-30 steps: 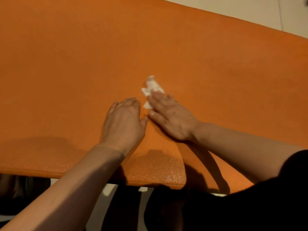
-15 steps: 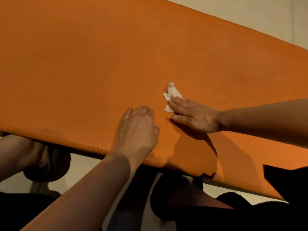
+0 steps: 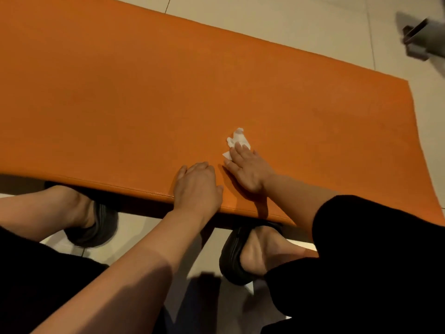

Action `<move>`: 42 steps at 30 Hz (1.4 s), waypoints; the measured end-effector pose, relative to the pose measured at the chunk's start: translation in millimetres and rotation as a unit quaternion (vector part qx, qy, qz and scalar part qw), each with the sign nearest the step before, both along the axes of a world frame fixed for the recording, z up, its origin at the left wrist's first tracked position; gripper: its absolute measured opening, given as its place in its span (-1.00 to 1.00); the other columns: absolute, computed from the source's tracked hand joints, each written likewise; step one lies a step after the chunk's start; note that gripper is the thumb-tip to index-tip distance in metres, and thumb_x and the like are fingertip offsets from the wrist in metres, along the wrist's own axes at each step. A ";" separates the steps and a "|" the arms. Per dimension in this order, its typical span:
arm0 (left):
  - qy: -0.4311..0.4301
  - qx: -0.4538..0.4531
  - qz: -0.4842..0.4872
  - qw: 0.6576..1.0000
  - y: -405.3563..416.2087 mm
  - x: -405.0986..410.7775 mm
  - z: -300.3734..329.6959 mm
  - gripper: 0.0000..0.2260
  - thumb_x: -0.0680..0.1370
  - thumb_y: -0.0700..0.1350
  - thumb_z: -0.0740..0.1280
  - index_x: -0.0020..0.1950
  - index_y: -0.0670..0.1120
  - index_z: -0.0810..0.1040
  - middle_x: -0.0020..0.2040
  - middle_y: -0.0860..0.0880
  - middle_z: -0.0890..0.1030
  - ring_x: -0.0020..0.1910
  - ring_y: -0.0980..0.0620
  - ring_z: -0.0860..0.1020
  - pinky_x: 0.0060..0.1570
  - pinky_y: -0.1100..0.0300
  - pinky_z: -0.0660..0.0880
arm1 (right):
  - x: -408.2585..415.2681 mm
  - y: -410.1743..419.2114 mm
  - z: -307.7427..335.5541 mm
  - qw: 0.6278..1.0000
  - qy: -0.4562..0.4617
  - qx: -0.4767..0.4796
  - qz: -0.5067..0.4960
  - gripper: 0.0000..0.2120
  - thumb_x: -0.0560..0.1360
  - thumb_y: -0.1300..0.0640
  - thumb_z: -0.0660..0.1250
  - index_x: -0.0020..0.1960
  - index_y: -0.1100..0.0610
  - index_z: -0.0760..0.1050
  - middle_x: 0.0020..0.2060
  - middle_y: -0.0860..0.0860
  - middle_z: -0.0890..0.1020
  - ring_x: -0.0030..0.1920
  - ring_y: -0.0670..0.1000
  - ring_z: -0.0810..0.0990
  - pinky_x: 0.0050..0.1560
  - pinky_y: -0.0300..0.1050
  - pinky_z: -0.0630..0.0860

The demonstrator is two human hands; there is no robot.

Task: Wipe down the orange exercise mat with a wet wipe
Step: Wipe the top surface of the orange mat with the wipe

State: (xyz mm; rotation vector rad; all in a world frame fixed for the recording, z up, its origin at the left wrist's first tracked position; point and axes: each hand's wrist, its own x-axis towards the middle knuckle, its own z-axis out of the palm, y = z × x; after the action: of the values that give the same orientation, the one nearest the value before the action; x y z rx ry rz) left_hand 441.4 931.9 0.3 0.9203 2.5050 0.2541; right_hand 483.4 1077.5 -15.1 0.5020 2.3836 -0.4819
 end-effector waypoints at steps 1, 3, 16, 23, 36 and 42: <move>-0.001 0.000 0.003 1.000 -4.5 3.0 2.8 -0.62 0.60 0.04 0.23 0.37 -0.06 0.43 0.46 -0.03 0.37 0.46 0.04 0.27 0.49 0.04 0.06 | 2.3 -16.4 3.0 1.000 0.016 -0.020 0.014 -0.42 0.67 -0.11 -0.19 0.59 0.14 -0.19 0.56 0.08 -0.21 0.56 0.03 -0.23 0.51 -0.02 -0.28; -0.002 -0.005 0.005 1.000 -14.6 7.6 7.9 -0.62 0.59 0.05 0.24 0.38 -0.04 0.43 0.45 -0.01 0.38 0.45 0.05 0.28 0.49 0.03 0.05 | 13.9 -31.4 8.8 0.998 0.032 -0.039 0.036 -0.43 0.67 -0.12 -0.19 0.59 0.11 -0.19 0.56 0.04 -0.21 0.56 -0.01 -0.22 0.52 -0.02 -0.28; -0.005 0.006 -0.023 1.000 -47.0 35.8 22.9 -0.56 0.60 -0.04 0.23 0.47 -0.07 0.31 0.52 -0.03 0.27 0.51 0.04 0.18 0.50 0.02 0.03 | 54.7 -91.3 30.4 0.996 0.072 -0.019 -0.053 -0.45 0.68 -0.10 -0.22 0.59 0.12 -0.14 0.57 0.03 -0.16 0.56 -0.02 -0.21 0.51 -0.06 -0.30; 0.000 0.023 -0.028 0.999 -53.8 33.9 24.4 -0.61 0.61 -0.05 0.24 0.42 -0.12 0.36 0.51 -0.06 0.27 0.50 0.01 0.18 0.50 0.01 0.00 | 94.2 -70.5 35.2 0.984 0.014 0.111 -0.142 -0.43 0.67 -0.10 -0.22 0.59 0.16 -0.15 0.57 0.08 -0.15 0.57 0.05 -0.17 0.53 0.01 -0.25; -0.001 0.071 -0.084 0.994 -41.0 46.2 14.8 -0.67 0.63 -0.09 0.18 0.40 -0.03 0.41 0.48 -0.01 0.33 0.48 0.04 0.23 0.49 0.01 -0.08 | 104.8 -83.3 43.2 0.989 0.055 0.018 -0.134 -0.47 0.68 -0.07 -0.23 0.60 0.10 -0.10 0.57 -0.02 -0.14 0.56 -0.07 -0.18 0.49 -0.05 -0.30; -0.011 0.091 -0.100 0.991 -25.9 55.5 13.5 -0.63 0.64 -0.08 0.18 0.45 -0.07 0.35 0.50 -0.02 0.30 0.50 0.02 0.19 0.50 0.01 -0.07 | 119.3 -45.9 21.1 0.940 -0.014 0.076 -0.334 -0.48 0.67 0.00 -0.22 0.59 0.15 -0.05 0.58 0.12 -0.03 0.56 0.10 -0.11 0.49 0.19 -0.12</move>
State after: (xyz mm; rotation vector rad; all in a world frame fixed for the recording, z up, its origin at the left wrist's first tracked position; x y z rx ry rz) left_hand 496.8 906.1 13.8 1.2259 2.3766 0.4295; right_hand 602.7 1031.7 5.9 1.3952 2.1860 -0.5703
